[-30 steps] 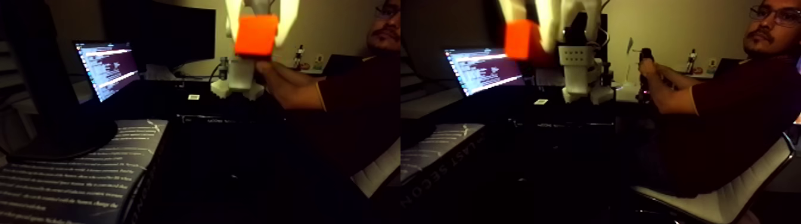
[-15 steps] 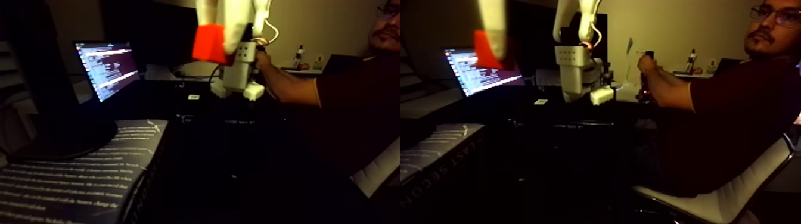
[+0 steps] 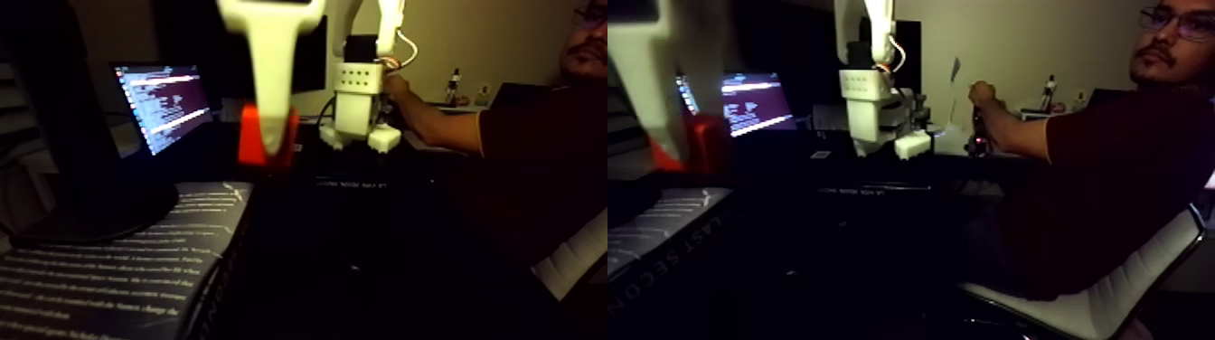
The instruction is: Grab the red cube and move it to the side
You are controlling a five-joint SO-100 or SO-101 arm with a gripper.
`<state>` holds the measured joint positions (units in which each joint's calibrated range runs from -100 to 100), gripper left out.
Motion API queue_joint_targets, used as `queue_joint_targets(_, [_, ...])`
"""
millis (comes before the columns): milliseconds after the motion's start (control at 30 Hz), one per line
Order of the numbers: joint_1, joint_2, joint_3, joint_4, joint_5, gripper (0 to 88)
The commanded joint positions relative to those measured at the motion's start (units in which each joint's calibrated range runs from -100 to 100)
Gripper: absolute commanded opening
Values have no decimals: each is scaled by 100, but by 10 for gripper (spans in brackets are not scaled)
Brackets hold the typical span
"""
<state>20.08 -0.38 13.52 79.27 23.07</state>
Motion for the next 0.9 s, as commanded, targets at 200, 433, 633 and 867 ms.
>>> queue_joint_targets(200, [507, 727, -1284, -106, 172, 93])
queue_joint_targets(433, [798, 1164, -1710, -90, 296, 93])
queue_joint_targets(633, [807, 1391, -1629, -90, 307, 93])
queue_joint_targets(867, [890, 1618, -1629, -166, 366, 91])
